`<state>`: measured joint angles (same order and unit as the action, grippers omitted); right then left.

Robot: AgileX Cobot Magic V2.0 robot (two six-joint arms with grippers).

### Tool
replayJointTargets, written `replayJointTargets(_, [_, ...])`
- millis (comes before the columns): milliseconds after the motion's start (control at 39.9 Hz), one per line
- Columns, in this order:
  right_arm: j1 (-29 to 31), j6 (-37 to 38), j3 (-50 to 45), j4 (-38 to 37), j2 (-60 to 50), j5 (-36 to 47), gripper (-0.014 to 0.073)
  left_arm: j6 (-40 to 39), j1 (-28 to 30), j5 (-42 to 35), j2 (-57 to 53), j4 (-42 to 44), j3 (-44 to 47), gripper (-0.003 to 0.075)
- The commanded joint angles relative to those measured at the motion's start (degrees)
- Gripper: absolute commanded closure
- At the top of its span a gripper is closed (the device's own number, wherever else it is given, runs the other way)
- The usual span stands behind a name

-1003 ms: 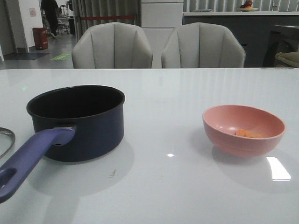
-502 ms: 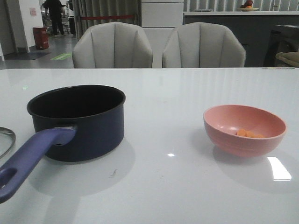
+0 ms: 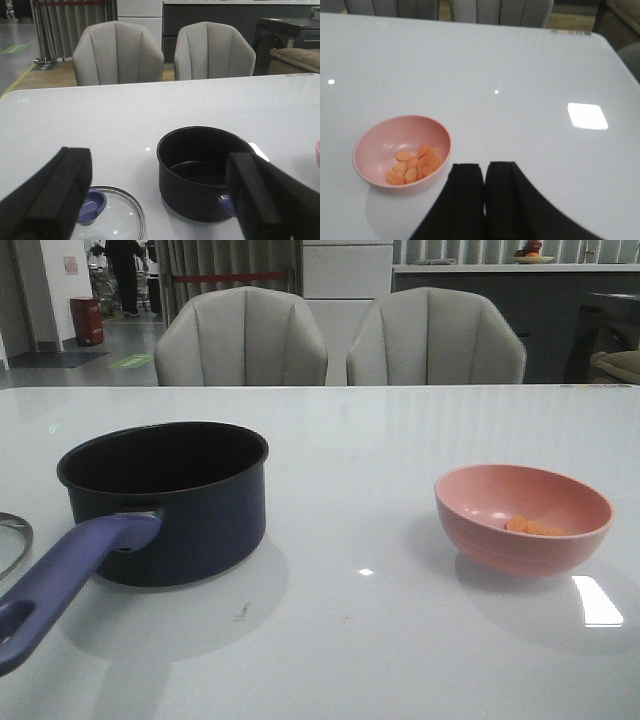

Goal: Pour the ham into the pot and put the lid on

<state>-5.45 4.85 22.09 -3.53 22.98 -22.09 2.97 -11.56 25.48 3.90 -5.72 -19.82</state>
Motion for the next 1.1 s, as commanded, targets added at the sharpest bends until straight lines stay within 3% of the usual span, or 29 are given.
replayJointTargets(0, [0.4, -0.5, 2.3, -0.4, 2.6, 3.7, 0.0434, -0.1, -0.5, -4.2, 0.8, -0.6, -1.5, 0.0135])
replayJointTargets(176, [0.4, -0.1, 3.2, 2.0, 6.6, 7.9, 0.0410, -0.1, -0.5, -4.0, 0.8, -0.6, -1.5, 0.0135])
replayJointTargets(376, [0.4, -0.1, 7.8, 3.5, 15.6, 4.2, 0.0102, -0.1, -0.5, -4.0, 0.8, -0.6, -1.5, 0.0135])
replayJointTargets(452, [0.4, -0.1, 9.5, 3.8, 18.8, 5.3, 0.0051, -0.1, -0.5, -4.0, 0.8, -0.6, -1.5, 0.0135])
replayJointTargets(502, [0.4, 0.0, 10.5, 4.4, 20.1, 7.5, 0.0048, -0.1, -0.5, -4.0, 0.8, -0.6, -1.5, 0.0135])
replayJointTargets(627, [0.4, 0.3, 11.5, 14.2, 23.1, 11.1, 0.0048, -0.1, -0.5, -3.9, 0.8, -0.6, -1.5, 0.0135])
replayJointTargets(803, [0.4, -1.1, 21.0, 14.2, 39.1, -0.6, 0.0048, -0.1, -0.5, -3.9, 0.8, -0.6, -1.5, 0.0135])
replayJointTargets(1079, [0.4, -2.1, 35.5, 14.1, 59.6, -8.1, 0.0048, -0.1, -0.5, -3.8, 0.8, -0.6, -1.5, 0.0135])
